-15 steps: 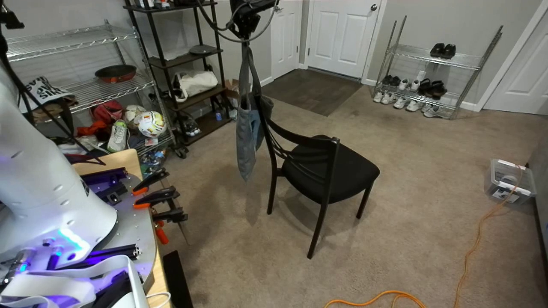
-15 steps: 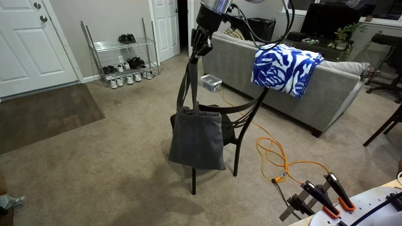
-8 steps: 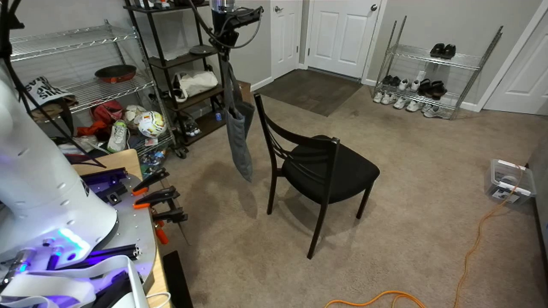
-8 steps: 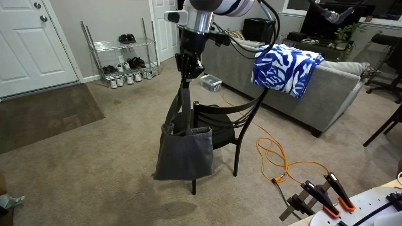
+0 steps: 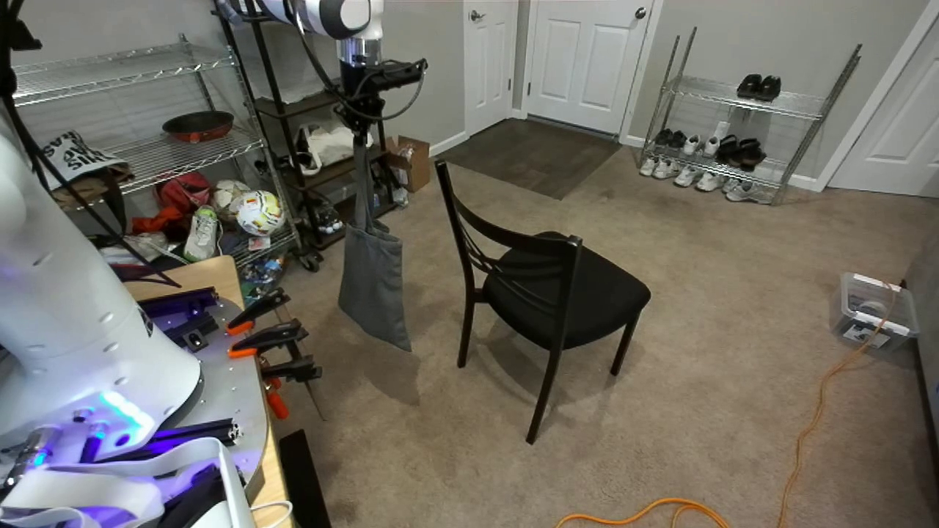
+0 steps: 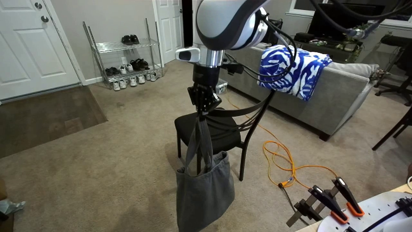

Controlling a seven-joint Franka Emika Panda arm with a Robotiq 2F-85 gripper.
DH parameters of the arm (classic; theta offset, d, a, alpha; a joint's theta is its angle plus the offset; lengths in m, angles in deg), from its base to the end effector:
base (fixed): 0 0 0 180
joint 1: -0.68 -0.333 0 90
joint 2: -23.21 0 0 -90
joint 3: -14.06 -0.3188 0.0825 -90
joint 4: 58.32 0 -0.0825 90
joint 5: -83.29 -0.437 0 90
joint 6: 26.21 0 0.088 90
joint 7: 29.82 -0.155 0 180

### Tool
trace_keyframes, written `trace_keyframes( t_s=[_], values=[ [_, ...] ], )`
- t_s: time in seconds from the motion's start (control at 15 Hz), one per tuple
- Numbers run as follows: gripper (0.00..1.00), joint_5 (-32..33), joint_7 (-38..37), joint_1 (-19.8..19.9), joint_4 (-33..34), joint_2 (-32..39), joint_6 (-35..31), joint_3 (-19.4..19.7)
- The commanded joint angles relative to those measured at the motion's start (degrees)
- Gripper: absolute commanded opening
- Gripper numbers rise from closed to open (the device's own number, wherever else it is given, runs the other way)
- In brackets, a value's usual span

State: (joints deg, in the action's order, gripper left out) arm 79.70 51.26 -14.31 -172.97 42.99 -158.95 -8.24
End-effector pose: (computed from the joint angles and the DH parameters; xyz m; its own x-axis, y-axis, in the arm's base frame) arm 0.5078 0.3929 0.2174 -0.4095 0.8964 0.1696 0.9061 0.4213 -0.0386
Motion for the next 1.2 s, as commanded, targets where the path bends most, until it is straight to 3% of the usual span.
trace_keyframes(
  t_s=[0.0,0.27,0.6,0.87,1.0,1.13],
  values=[
    [0.02,-0.3,-0.8,0.5,-9.7,-5.9,-4.7,-0.2],
    [0.02,-1.5,-1.0,0.8,-16.8,-8.3,-9.1,-0.5],
    [0.02,-9.9,5.7,4.7,-26.7,-9.0,-21.6,-1.9],
    [0.02,-26.8,20.3,14.0,-32.2,-8.0,-29.5,-7.2],
    [0.02,-36.1,28.2,18.6,-33.4,-8.4,-29.4,-9.8],
    [0.02,-44.7,35.9,20.9,-33.9,-8.9,-27.7,-9.8]
  ],
)
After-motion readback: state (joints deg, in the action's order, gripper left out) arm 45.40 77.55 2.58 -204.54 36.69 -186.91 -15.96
